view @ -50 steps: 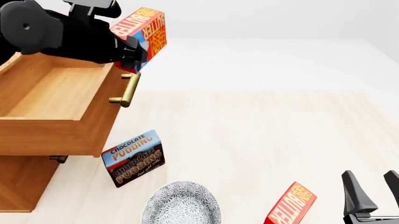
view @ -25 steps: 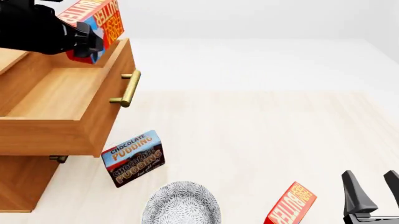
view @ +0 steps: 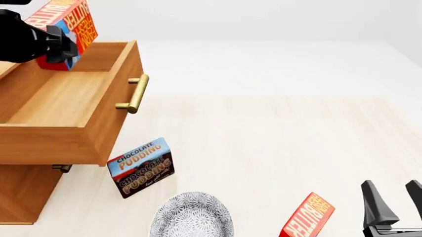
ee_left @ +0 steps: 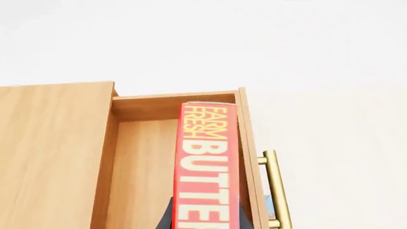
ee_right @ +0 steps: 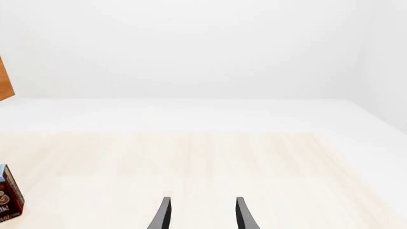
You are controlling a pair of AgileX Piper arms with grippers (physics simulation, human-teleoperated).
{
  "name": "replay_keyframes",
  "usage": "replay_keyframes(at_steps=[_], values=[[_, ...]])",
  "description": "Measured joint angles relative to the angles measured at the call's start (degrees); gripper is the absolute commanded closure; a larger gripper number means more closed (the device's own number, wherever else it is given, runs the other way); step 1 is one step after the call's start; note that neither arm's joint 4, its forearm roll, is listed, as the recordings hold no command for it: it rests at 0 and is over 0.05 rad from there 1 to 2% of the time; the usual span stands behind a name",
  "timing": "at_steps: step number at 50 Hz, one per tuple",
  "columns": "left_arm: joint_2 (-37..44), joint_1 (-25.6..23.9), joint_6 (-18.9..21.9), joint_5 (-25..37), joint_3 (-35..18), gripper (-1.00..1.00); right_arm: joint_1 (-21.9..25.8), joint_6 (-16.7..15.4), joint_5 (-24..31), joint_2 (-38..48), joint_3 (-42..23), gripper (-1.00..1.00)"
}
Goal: Put the butter at the front in the top drawer of the cabinet and close it.
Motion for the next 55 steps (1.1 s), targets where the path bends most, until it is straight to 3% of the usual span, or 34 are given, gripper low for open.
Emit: replay_keyframes(at_steps=[20,55], values=[[-1.18,4.19,-1.2,-2.4,5.22,1.0,0.13,0.0,-0.26,0.21,0.06,-1.0],[-0.43,6.88,-2.51,-8.9,13.94,1.0,0.14,-0.01,-0.58,0.54,0.04,-1.0]])
